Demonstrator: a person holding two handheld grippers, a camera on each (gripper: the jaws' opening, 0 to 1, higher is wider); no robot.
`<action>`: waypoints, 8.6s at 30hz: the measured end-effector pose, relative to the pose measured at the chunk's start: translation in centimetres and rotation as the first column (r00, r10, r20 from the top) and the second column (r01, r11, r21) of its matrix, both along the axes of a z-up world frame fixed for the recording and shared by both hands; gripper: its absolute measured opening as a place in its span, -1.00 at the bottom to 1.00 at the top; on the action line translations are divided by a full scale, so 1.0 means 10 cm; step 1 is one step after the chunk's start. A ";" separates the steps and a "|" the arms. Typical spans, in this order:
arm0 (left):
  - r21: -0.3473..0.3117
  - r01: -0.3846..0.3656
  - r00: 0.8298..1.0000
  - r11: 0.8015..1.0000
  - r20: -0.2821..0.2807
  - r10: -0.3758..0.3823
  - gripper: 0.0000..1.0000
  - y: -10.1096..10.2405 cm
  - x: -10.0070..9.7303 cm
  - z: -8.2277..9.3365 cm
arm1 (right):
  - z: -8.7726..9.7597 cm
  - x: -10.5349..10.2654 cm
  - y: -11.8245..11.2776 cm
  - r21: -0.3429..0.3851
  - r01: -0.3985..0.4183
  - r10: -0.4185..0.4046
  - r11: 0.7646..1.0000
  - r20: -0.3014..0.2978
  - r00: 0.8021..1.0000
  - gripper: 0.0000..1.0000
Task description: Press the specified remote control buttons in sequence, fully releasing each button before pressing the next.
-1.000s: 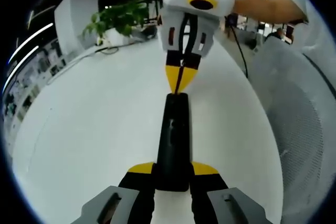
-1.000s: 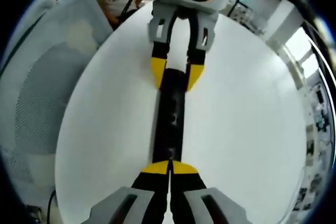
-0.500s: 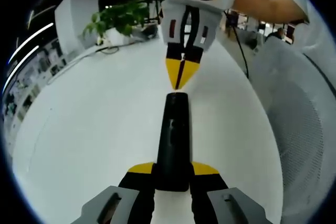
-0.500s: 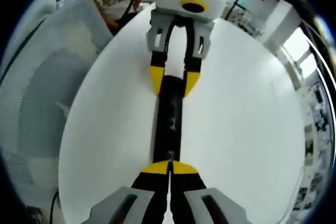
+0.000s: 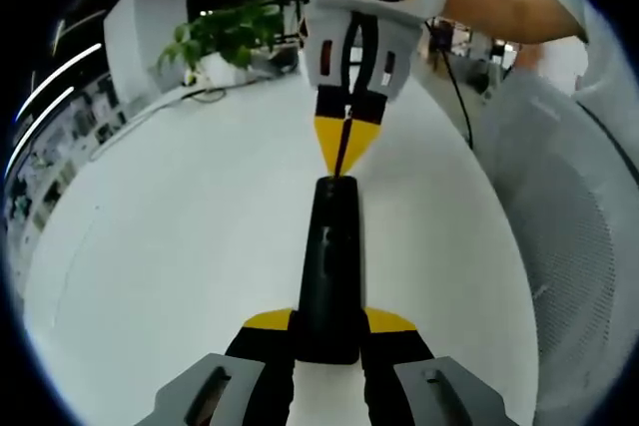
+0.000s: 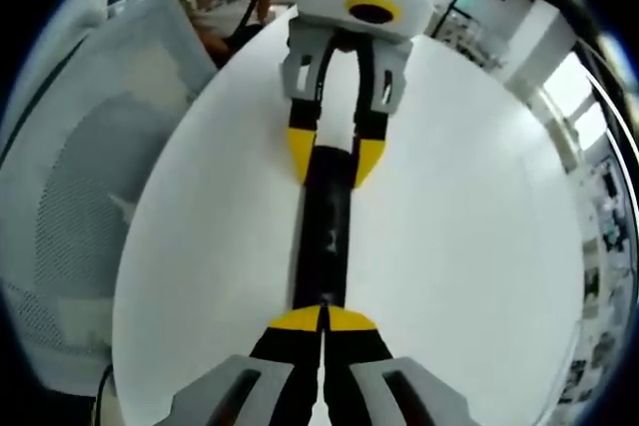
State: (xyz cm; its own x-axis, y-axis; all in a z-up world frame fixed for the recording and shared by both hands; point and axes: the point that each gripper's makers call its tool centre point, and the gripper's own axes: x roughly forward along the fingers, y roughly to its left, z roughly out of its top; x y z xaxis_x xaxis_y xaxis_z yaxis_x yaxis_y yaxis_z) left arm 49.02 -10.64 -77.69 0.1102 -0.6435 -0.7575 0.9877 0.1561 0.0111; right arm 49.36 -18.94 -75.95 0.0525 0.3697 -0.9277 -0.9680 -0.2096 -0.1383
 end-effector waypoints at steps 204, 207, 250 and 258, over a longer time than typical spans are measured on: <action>-0.006 0.002 1.000 1.000 0.000 -0.002 -0.52 0.01 0.00 -0.01 | -0.15 -0.05 0.25 -0.056 -0.049 0.044 0.997 -0.083 0.996 -1.00; -0.007 -0.001 1.000 1.000 0.000 0.001 -0.52 0.01 0.00 -0.01 | -0.14 -0.04 0.26 -0.030 -0.030 0.028 0.999 -0.075 0.997 -1.00; -0.002 0.001 1.000 1.000 0.000 -0.001 -0.52 0.01 0.00 0.00 | 0.15 0.10 0.36 0.066 0.015 -0.011 0.998 -0.059 0.998 -1.00; 0.003 -0.001 1.000 1.000 0.000 0.001 -0.52 0.01 0.00 0.00 | 0.10 0.08 0.43 0.063 -0.028 0.032 0.998 -0.078 0.996 -1.00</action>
